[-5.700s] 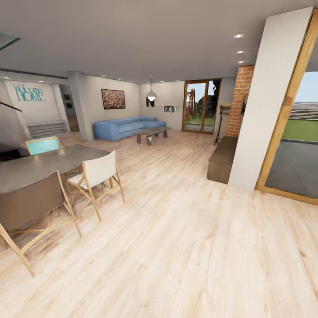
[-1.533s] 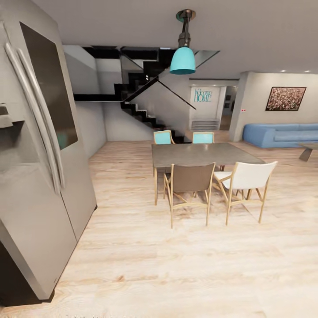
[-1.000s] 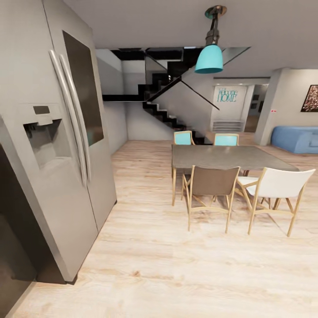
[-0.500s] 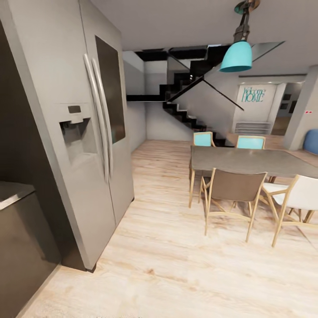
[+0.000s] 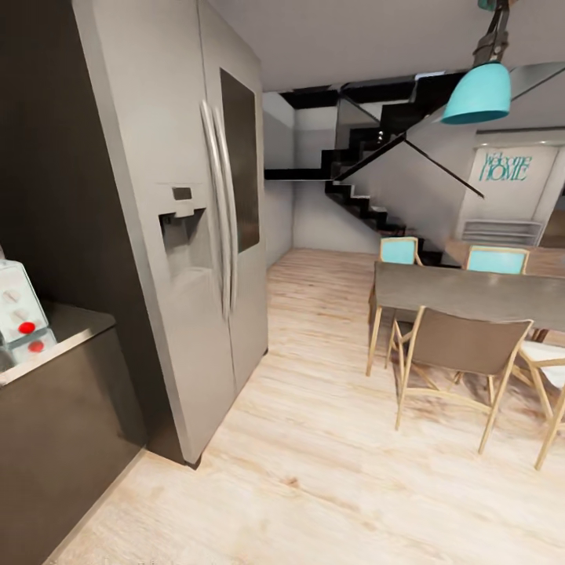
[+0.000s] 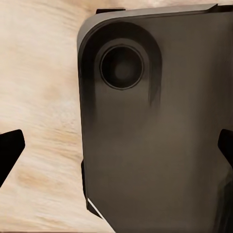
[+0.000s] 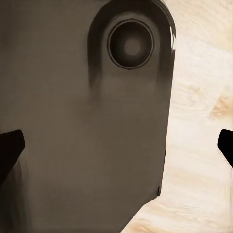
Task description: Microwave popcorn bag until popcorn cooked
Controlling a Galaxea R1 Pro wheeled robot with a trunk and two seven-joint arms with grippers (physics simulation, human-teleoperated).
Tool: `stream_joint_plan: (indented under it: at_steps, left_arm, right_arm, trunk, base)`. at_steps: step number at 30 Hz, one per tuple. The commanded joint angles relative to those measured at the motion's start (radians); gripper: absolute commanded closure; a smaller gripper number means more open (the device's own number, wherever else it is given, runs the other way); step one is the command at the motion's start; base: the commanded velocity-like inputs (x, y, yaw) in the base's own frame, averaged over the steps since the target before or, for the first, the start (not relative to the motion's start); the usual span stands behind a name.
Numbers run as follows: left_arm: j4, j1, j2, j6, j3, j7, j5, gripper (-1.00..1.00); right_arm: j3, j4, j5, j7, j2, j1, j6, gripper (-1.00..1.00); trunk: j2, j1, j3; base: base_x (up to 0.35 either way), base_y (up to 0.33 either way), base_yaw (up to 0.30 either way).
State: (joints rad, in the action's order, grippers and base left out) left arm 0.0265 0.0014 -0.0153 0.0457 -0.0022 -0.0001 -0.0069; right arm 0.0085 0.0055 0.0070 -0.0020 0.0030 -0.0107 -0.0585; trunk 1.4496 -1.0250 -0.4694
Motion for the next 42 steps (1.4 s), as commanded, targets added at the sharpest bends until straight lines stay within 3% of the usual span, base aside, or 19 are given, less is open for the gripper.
stream_joint_plan:
  at_steps: [1, 42]
  left_arm:
    - [0.001, 0.0, 0.0, 0.002, 0.0, 0.0, -0.001, -1.0]
    - [0.001, 0.0, 0.0, 0.002, -0.001, 0.0, -0.001, -1.0]
  right_arm:
    - [0.001, 0.001, 0.001, -0.001, 0.0, 0.0, -0.004, -1.0]
    - [0.001, 0.001, 0.001, 0.0, 0.0, 0.0, -0.004, -1.0]
  trunk:
    - [0.0, 0.0, -0.001]
    - [0.0, 0.0, -0.001]
  base:
    - [0.0, 0.0, 0.288]
    - [0.0, 0.0, 0.288]
